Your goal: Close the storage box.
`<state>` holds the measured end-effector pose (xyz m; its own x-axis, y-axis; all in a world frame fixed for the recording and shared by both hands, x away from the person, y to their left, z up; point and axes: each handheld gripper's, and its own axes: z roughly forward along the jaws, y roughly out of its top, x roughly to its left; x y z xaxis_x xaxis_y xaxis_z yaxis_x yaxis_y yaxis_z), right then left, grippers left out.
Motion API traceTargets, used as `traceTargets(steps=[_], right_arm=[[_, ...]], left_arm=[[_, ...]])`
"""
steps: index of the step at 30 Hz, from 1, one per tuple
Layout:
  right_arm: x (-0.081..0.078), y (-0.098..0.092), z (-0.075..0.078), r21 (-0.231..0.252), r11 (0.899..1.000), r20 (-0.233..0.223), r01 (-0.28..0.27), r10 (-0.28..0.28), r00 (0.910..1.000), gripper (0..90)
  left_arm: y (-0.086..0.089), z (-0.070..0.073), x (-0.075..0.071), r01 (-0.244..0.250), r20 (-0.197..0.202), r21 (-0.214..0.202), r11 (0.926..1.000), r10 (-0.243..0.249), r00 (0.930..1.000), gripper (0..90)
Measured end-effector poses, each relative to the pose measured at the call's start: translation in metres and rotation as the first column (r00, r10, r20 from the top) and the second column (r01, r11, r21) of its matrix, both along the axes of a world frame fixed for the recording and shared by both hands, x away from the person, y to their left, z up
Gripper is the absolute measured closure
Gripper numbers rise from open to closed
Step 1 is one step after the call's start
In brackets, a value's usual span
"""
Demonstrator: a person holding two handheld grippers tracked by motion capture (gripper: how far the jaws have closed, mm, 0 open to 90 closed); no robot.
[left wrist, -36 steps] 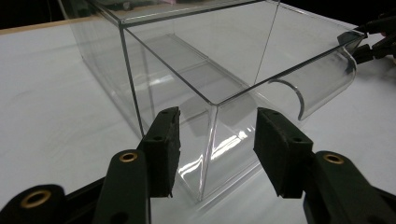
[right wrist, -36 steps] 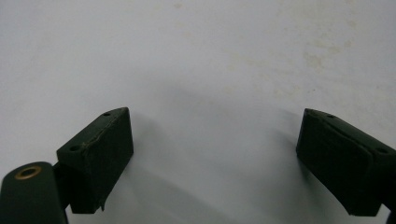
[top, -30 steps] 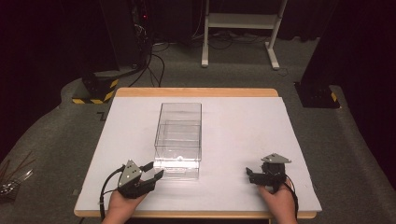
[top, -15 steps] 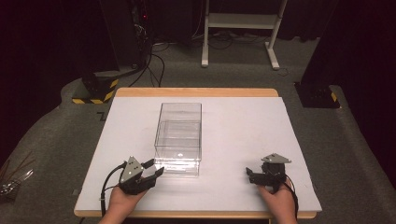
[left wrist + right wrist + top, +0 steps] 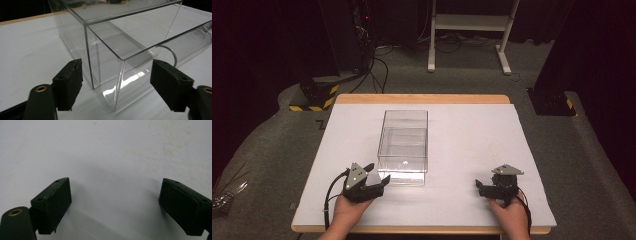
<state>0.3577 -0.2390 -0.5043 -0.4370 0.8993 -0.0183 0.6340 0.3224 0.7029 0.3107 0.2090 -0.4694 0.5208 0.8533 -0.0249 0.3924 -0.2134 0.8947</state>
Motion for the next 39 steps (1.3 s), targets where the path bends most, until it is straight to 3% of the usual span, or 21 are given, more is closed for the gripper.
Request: traceTargets(steps=[8,30,39], right_arm=[[0.0,0.0,0.0,0.0,1.0,0.0,0.0,0.0,1.0,11.0],[0.0,0.0,0.0,0.001,1.0,0.0,0.0,0.0,1.0,11.0],[0.0,0.0,0.0,0.001,1.0,0.0,-0.001,0.001,1.0,11.1]], left_arm=[[-0.003,-0.001,0.01,-0.008,-0.028,-0.015,0.9999,0.007,0.9996,19.2],[-0.005,-0.006,0.035,-0.052,-0.025,-0.001,0.9987,0.052,0.9983,16.6],[-0.008,-0.008,0.044,-0.044,-0.042,0.001,0.999,0.044,0.9981,16.1]])
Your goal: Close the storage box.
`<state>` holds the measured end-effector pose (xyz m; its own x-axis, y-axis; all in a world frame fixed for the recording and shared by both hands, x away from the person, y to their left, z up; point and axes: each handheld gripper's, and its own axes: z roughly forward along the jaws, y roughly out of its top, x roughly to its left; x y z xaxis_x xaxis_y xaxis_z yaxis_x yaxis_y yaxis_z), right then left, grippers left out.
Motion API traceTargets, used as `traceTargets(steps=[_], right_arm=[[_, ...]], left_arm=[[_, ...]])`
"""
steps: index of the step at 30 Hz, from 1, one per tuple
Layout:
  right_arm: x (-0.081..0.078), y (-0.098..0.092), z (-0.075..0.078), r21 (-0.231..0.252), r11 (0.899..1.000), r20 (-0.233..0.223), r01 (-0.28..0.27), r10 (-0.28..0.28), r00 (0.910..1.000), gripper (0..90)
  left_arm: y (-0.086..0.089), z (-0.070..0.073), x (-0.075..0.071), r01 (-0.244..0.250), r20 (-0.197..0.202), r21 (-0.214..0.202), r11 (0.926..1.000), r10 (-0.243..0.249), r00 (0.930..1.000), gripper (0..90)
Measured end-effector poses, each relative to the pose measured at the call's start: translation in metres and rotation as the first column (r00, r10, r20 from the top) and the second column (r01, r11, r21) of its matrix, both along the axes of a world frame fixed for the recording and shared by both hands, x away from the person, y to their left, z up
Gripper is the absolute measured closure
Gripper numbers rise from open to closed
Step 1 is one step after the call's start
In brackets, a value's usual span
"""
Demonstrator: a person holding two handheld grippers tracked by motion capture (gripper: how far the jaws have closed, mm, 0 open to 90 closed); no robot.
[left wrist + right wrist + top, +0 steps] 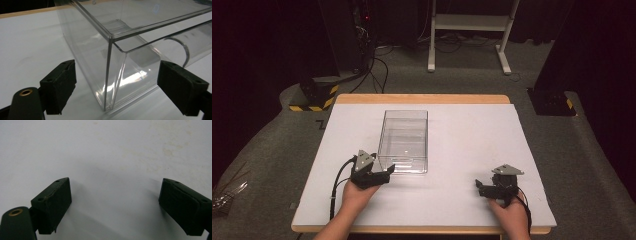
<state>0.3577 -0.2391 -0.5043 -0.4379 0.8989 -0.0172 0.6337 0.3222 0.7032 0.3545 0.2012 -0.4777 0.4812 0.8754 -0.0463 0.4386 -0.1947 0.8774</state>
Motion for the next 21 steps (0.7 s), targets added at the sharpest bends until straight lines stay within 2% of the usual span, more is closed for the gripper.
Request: traceTargets(steps=[4,7,21], right_arm=[[0.0,0.0,0.0,0.0,1.0,0.0,0.0,0.0,1.0,11.1],[0.0,0.0,0.0,0.0,1.0,0.0,0.0,0.0,1.0,11.1],[0.0,0.0,0.0,0.001,1.0,0.001,-0.001,0.001,1.0,11.2]], left_arm=[[-0.003,0.0,0.003,0.003,0.001,0.008,1.0,-0.003,1.0,16.1],[-0.003,-0.001,0.007,-0.007,-0.004,-0.006,1.0,0.007,1.0,16.3],[-0.002,-0.006,0.018,-0.027,-0.016,-0.017,0.9995,0.027,0.9995,18.3]])
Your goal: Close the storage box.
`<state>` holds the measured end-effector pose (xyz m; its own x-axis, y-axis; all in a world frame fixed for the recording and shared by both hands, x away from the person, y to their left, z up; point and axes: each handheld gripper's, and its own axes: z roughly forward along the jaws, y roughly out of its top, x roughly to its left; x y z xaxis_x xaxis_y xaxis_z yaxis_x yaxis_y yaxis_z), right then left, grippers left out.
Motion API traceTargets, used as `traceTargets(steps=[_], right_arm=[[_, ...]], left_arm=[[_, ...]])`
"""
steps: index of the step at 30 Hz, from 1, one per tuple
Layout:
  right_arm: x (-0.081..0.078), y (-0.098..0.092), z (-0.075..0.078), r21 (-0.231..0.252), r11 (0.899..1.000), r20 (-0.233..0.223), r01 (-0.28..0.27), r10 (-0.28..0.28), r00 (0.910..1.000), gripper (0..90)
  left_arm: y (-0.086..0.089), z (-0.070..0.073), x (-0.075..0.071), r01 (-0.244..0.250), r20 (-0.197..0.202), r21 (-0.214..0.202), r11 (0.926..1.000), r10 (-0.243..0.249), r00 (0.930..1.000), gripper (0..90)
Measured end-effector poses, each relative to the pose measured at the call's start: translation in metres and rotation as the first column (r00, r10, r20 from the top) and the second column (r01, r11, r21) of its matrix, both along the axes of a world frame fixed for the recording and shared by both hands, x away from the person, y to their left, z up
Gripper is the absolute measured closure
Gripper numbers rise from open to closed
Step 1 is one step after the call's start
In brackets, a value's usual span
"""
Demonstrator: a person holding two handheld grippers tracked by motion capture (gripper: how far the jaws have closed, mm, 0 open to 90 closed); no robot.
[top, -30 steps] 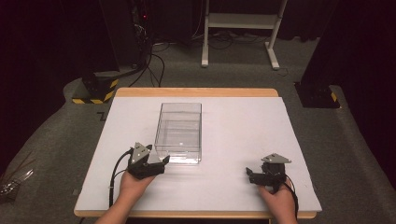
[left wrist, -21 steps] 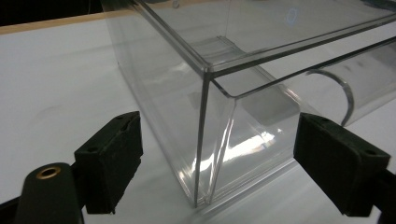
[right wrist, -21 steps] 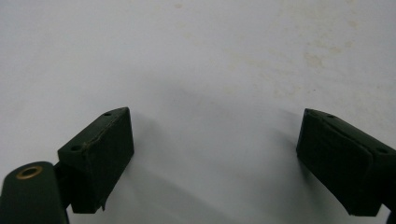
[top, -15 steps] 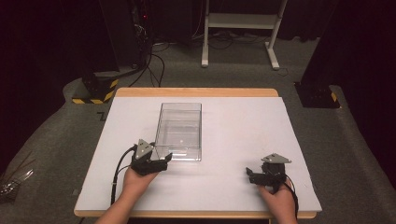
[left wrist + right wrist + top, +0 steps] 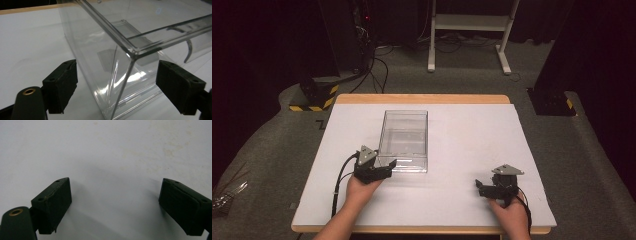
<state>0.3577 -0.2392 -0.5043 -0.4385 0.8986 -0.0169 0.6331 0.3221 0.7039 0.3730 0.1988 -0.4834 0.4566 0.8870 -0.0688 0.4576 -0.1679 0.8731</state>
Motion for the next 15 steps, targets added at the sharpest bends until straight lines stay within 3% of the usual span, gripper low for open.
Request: traceTargets(steps=[15], right_arm=[[0.0,0.0,0.0,0.0,1.0,0.0,0.0,0.0,1.0,11.2]], left_arm=[[0.0019,-0.0035,0.0056,-0.023,-0.018,-0.002,0.9997,0.023,0.9996,20.7]])
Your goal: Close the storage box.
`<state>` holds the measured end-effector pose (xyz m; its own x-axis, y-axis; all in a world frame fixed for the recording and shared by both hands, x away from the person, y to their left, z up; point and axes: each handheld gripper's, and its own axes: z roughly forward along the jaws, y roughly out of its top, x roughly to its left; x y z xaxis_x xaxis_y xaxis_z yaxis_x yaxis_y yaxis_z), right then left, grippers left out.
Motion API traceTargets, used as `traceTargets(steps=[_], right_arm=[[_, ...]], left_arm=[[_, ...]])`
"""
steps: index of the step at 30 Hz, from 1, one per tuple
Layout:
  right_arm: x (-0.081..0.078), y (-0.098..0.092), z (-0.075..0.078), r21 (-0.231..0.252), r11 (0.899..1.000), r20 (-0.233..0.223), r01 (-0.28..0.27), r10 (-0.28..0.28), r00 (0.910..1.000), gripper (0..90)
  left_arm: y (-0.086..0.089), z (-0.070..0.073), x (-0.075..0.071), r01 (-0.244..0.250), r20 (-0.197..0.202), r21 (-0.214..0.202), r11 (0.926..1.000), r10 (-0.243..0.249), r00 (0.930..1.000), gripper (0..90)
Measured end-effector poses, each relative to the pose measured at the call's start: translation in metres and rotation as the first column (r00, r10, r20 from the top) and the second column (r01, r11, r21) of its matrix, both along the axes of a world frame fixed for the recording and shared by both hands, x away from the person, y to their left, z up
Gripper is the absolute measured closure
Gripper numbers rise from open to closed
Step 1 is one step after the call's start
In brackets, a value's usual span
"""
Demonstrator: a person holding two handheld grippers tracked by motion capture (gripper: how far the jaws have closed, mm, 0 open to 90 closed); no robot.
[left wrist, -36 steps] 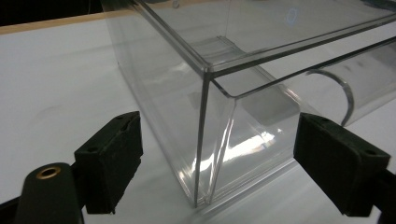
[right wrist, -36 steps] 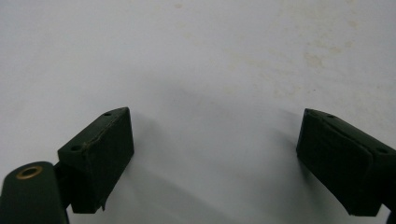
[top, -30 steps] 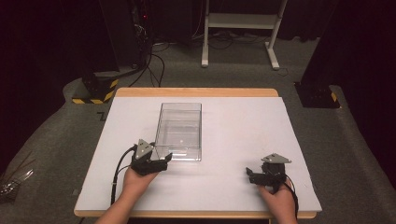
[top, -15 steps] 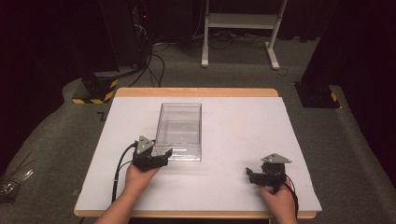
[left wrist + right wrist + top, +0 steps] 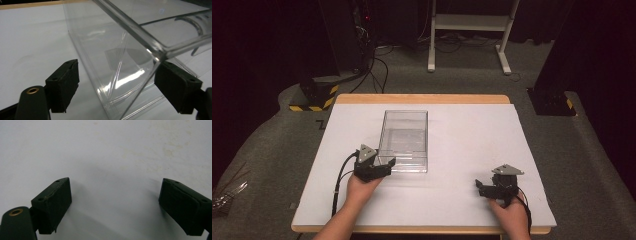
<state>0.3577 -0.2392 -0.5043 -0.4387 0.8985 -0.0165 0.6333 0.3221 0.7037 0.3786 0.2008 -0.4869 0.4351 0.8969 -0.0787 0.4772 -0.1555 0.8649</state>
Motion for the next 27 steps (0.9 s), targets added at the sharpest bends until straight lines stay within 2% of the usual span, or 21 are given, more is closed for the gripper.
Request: traceTargets(steps=[13,27], right_arm=[[0.0,0.0,0.0,0.0,1.0,0.0,0.0,0.0,1.0,11.2],[-0.0001,0.0,0.0,0.0,1.0,0.0,0.0,0.0,1.0,11.2]], left_arm=[[-0.0008,-0.0002,0.0002,-0.001,-0.015,-0.005,1.0,0.001,0.9999,21.2],[0.0006,0.0023,-0.003,0.017,-0.011,-0.007,0.9998,-0.017,0.9998,21.7]])
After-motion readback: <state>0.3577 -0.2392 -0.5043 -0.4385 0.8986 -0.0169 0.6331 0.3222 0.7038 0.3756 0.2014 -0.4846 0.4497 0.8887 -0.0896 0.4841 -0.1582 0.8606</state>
